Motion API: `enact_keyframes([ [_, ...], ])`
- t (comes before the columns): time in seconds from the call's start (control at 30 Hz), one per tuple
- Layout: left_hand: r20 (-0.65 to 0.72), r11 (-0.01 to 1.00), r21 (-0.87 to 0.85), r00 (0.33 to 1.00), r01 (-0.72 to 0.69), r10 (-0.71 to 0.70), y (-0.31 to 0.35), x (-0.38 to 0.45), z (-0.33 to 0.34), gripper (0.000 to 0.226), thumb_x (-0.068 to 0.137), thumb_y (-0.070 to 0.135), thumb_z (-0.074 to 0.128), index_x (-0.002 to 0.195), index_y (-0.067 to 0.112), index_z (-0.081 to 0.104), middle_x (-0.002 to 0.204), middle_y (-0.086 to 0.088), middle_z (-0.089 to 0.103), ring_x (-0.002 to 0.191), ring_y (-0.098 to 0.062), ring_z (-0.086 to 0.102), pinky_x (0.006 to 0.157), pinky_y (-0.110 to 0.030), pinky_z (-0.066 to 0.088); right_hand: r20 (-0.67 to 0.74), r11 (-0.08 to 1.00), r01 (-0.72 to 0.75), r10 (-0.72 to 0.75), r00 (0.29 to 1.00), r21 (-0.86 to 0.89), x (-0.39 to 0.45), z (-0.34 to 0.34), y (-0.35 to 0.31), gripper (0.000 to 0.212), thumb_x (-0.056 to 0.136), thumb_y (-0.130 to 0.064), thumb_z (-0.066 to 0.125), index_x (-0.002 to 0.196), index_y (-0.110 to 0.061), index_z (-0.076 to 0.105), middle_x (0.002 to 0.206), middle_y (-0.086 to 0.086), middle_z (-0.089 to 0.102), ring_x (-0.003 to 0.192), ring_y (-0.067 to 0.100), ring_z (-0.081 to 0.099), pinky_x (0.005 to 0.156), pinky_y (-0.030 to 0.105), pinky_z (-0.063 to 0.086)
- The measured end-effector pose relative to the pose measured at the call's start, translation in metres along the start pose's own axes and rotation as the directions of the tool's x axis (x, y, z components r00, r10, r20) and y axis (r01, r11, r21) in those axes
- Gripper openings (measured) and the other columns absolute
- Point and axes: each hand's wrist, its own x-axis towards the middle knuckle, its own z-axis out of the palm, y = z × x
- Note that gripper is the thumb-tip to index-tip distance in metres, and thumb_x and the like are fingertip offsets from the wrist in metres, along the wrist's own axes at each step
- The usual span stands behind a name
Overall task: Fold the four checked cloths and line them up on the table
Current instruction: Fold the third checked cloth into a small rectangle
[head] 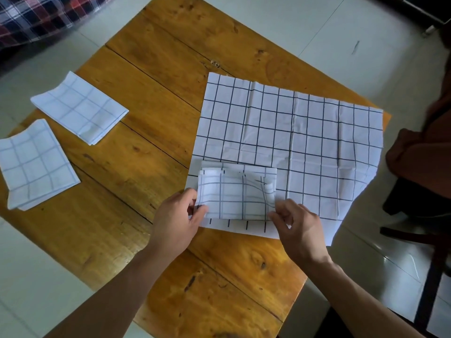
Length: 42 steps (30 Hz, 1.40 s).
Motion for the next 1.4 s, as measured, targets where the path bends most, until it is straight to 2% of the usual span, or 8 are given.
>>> enact_keyframes([
  [0.1, 0.023, 0.997, -0.069, 0.999, 0.046, -0.044, 0.004, 0.001, -0.002, 0.024, 0.090, 0.034, 0.069, 0.104, 0.019, 0.056, 0.075, 0.008, 0.063, 0.068, -0.010, 0.062, 0.053, -0.036, 0.055, 0.007, 0.999, -0.050, 0.050, 0.999, 0.013, 0.005, 0.001, -0.001, 0.030, 0.091, -0.023, 0.067, 0.070, -0.029, 0.046, 0.059, -0.007, 0.053, 0.059, 0.012, 0.047, 0.052, 0.027, 0.039],
  [0.2, 0.069, 0.985, -0.126, 0.991, 0.122, -0.114, 0.007, 0.000, -0.003, 0.056, 0.086, 0.041, 0.071, 0.132, 0.024, 0.044, 0.075, 0.011, 0.067, 0.069, -0.005, 0.064, 0.059, -0.034, 0.056, 0.014, 0.996, -0.088, 0.088, 0.996, 0.019, 0.008, 0.000, -0.005, 0.027, 0.090, -0.020, 0.067, 0.069, -0.024, 0.049, 0.056, -0.005, 0.051, 0.054, 0.013, 0.043, 0.052, 0.029, 0.039],
  [0.3, 0.046, 0.985, -0.128, 0.992, 0.119, -0.114, 0.009, -0.001, -0.003, 0.061, 0.090, 0.036, 0.066, 0.140, 0.025, 0.034, 0.074, 0.012, 0.068, 0.067, -0.004, 0.064, 0.059, -0.032, 0.055, 0.033, 0.995, -0.103, 0.103, 0.994, -0.001, 0.011, -0.002, -0.008, 0.026, 0.090, -0.018, 0.066, 0.070, -0.022, 0.051, 0.055, -0.006, 0.049, 0.052, 0.011, 0.042, 0.051, 0.028, 0.038],
  [0.47, -0.013, 0.983, -0.139, 0.993, 0.117, -0.120, 0.012, 0.003, -0.003, 0.055, 0.092, 0.033, 0.067, 0.138, 0.023, 0.039, 0.069, 0.015, 0.064, 0.062, -0.002, 0.060, 0.053, -0.018, 0.042, 0.055, 0.992, -0.114, 0.117, 0.992, -0.056, 0.017, -0.004, -0.012, 0.022, 0.091, -0.019, 0.063, 0.072, -0.019, 0.052, 0.057, -0.004, 0.053, 0.053, 0.013, 0.047, 0.050, 0.026, 0.038],
  [1.0, -0.128, 0.994, -0.108, 0.991, 0.029, -0.043, 0.007, 0.008, 0.004, 0.044, 0.088, 0.029, 0.073, 0.124, 0.018, 0.051, 0.075, 0.010, 0.065, 0.067, -0.012, 0.063, 0.059, -0.038, 0.055, 0.023, 0.979, -0.182, 0.185, 0.982, -0.093, 0.021, 0.000, -0.017, 0.020, 0.087, -0.010, 0.061, 0.071, -0.014, 0.051, 0.057, 0.001, 0.056, 0.052, 0.020, 0.053, 0.047, 0.036, 0.047],
  [1.23, -0.130, 0.995, 0.077, 0.989, -0.064, 0.074, 0.010, 0.009, 0.006, 0.008, 0.092, 0.021, 0.067, 0.093, 0.021, 0.059, 0.086, 0.007, 0.050, 0.075, -0.015, 0.052, 0.051, -0.032, 0.050, 0.020, 0.972, -0.196, 0.200, 0.979, -0.133, 0.026, 0.005, -0.015, 0.021, 0.087, -0.009, 0.061, 0.073, -0.014, 0.047, 0.060, 0.001, 0.055, 0.055, 0.021, 0.053, 0.048, 0.036, 0.047],
  [1.33, -0.080, 0.983, 0.151, 0.990, -0.104, 0.117, 0.011, 0.011, 0.006, 0.005, 0.090, 0.016, 0.068, 0.092, 0.020, 0.070, 0.094, 0.003, 0.053, 0.078, -0.015, 0.053, 0.053, -0.024, 0.048, -0.006, 0.965, -0.179, 0.181, 0.983, -0.191, 0.025, 0.004, -0.017, 0.025, 0.083, -0.012, 0.069, 0.085, -0.015, 0.044, 0.074, 0.001, 0.054, 0.063, 0.023, 0.051, 0.055, 0.036, 0.045],
  [1.4, -0.036, 0.969, 0.190, 0.986, -0.155, 0.165, 0.011, 0.013, 0.006, 0.009, 0.087, 0.012, 0.070, 0.094, 0.017, 0.074, 0.096, 0.001, 0.057, 0.080, -0.014, 0.055, 0.060, -0.021, 0.047, -0.043, 0.937, -0.041, 0.028, 0.999, -0.347, 0.025, 0.003, -0.021, 0.038, 0.074, -0.007, 0.078, 0.100, -0.014, 0.051, 0.093, 0.004, 0.054, 0.080, 0.024, 0.052, 0.068, 0.034, 0.045],
])
